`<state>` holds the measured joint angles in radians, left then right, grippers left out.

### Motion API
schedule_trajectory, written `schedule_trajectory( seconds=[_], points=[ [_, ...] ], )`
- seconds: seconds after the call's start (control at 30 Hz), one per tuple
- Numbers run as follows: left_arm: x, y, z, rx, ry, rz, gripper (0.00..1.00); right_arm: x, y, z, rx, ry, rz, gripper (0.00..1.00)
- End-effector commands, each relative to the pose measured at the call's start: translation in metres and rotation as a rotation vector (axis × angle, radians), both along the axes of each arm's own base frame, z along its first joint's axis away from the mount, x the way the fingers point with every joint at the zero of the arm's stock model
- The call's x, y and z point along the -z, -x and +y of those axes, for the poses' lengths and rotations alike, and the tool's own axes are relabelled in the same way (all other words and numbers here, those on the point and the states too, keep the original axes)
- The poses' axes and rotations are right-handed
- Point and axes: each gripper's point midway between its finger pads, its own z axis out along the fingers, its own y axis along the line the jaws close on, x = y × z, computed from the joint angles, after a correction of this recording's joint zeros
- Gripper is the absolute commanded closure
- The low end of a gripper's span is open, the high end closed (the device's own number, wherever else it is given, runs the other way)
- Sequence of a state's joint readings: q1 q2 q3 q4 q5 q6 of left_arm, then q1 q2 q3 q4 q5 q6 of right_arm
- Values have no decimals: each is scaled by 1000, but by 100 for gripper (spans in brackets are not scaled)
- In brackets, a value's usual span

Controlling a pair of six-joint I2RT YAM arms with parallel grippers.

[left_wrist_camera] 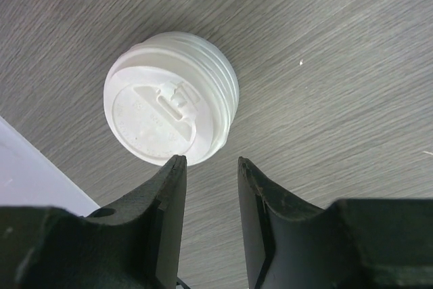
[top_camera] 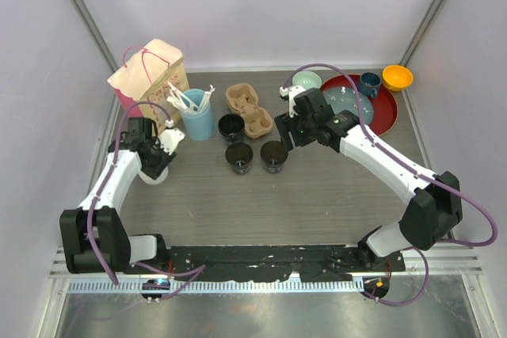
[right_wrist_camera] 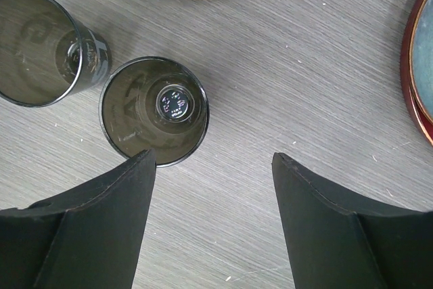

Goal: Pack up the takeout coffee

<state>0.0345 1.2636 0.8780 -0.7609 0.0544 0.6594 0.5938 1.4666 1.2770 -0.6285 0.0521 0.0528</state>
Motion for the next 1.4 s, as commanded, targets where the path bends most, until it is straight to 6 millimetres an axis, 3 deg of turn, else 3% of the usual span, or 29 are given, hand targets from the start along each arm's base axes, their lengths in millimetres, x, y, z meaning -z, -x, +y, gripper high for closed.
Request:
schedule_trajectory(
  seconds=[0.0, 0.6, 0.8, 0.97, 1.3, 1.37],
  points=[
    [4, -12, -1, 19, 11, -19, 61, -11, -8, -3, 11, 5, -63, 25],
    [13, -33, 0, -3, 17, 7, 71, 2, -9, -1, 2, 28, -33, 25],
    [12, -33, -2, 2, 28, 3, 83, 3, -9, 0, -2, 28, -27, 25],
    [10, -31, -3, 1, 33, 12, 100, 2, -8, 1, -10, 26, -27, 25],
    [-2, -30, -6, 0, 47, -13, 100, 3, -8, 1, -10, 26, -22, 25],
    [1, -31, 0, -11, 18, -24, 95, 3, -7, 1, -12, 26, -22, 25]
  ],
)
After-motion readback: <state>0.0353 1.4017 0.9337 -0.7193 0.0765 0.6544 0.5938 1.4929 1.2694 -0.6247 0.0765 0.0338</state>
